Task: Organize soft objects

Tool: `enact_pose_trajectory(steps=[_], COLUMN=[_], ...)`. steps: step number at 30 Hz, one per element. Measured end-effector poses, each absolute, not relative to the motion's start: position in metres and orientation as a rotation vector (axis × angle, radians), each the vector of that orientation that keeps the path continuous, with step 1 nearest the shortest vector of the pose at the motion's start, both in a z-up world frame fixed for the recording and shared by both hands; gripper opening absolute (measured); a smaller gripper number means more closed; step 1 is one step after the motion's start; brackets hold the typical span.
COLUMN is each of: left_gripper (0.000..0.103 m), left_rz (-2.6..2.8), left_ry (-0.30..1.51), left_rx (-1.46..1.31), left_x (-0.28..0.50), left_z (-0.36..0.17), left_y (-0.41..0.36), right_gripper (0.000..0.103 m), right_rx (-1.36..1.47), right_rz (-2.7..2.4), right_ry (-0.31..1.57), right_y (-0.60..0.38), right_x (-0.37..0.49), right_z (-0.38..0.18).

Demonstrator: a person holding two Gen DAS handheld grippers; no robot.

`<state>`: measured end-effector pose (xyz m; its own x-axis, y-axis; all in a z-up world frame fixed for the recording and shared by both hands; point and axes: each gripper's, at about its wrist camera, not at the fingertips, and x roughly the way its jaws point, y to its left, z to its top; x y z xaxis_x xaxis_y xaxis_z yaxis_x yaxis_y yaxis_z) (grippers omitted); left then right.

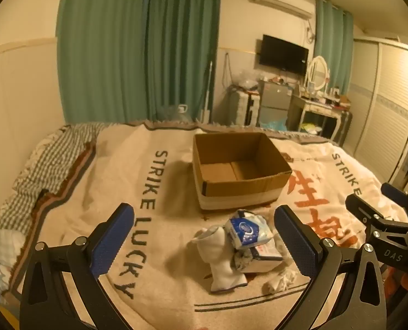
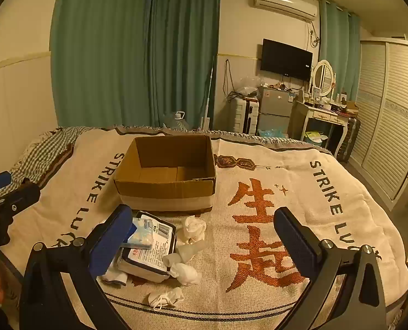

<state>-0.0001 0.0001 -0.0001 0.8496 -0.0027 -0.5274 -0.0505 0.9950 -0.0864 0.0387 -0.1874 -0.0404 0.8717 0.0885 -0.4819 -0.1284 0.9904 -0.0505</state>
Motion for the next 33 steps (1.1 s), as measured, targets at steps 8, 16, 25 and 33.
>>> enact_pose_trajectory(steps=[8,16,25,33], left_gripper=[0.103,0.103,0.103,0.103], left_rz=[0.021,0.022,0.026,0.025], left_ry=[0.559,0.563,0.565,0.571], left_rx=[-0.092,-0.083,-0.082,-0.082], left_x=[-0.0015,0.0001,-0.0017,-0.0013], left_z=[0.0004,-0.0018,-0.002,-0.0026], left_y=[0.0005,-0.0004,-0.0016,-0.0005], right_gripper=[0.103,0.103,0.103,0.103], right_rx=[-0.086,-0.082,-0.076,-0.074], right_rz=[0.118,0.124,0.127,0.129], right_ry=[0.504,0.51,0.518,0.521], right_y=[-0.1865,-0.1862,-0.1873,-0.1876], right_x=[0.0377,0.0393,0.0403,0.0402], right_z=[-0.0397,-0.0476,-0.0411,-0.0412])
